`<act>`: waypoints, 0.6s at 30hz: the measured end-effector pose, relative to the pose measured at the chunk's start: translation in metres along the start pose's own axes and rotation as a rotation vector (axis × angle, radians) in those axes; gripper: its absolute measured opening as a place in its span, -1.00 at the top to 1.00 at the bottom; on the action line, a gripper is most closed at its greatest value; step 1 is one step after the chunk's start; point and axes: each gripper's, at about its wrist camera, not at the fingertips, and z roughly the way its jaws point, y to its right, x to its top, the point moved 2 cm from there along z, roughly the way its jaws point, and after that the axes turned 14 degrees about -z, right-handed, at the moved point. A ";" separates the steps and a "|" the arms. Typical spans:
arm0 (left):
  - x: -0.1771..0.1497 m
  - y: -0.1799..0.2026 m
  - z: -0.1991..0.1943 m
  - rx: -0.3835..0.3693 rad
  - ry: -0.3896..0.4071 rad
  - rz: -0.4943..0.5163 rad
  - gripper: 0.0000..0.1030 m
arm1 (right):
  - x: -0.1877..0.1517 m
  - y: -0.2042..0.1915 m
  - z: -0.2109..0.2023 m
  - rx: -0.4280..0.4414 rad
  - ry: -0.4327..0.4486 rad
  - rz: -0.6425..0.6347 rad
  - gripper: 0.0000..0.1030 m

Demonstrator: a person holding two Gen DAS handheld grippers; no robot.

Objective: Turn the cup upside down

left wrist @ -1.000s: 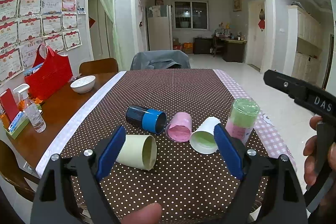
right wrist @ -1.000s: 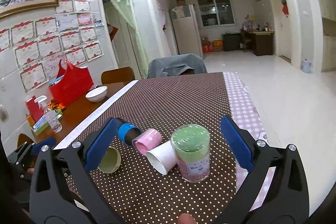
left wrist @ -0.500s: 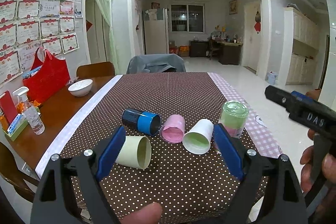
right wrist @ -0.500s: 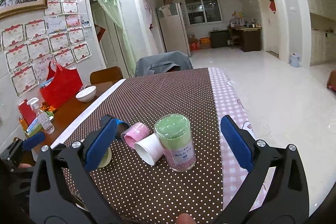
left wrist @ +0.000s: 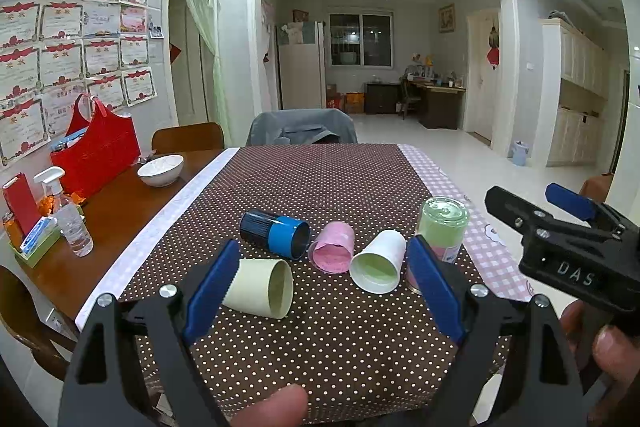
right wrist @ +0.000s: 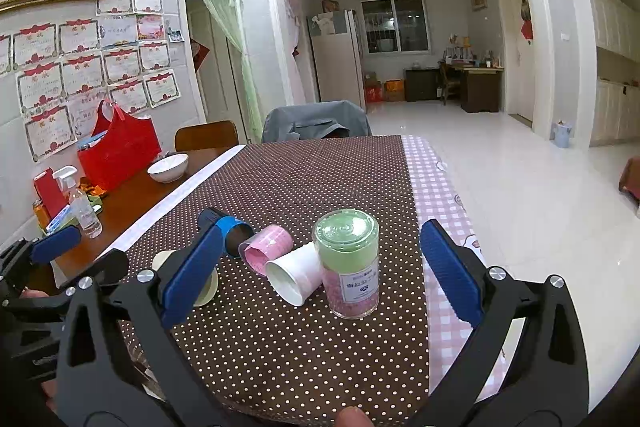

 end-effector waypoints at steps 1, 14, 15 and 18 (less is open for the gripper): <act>0.000 0.000 -0.001 0.002 0.003 0.002 -0.64 | 0.000 -0.002 -0.001 -0.003 0.001 -0.004 -0.88; 0.003 -0.001 -0.009 0.030 0.019 0.002 -0.64 | 0.003 -0.010 -0.005 -0.008 0.008 -0.022 -0.88; 0.003 -0.001 -0.009 0.031 0.019 0.002 -0.64 | 0.003 -0.011 -0.005 -0.009 0.008 -0.022 -0.88; 0.004 -0.001 -0.008 0.037 0.020 0.005 -0.64 | 0.003 -0.011 -0.004 -0.012 0.005 -0.018 -0.88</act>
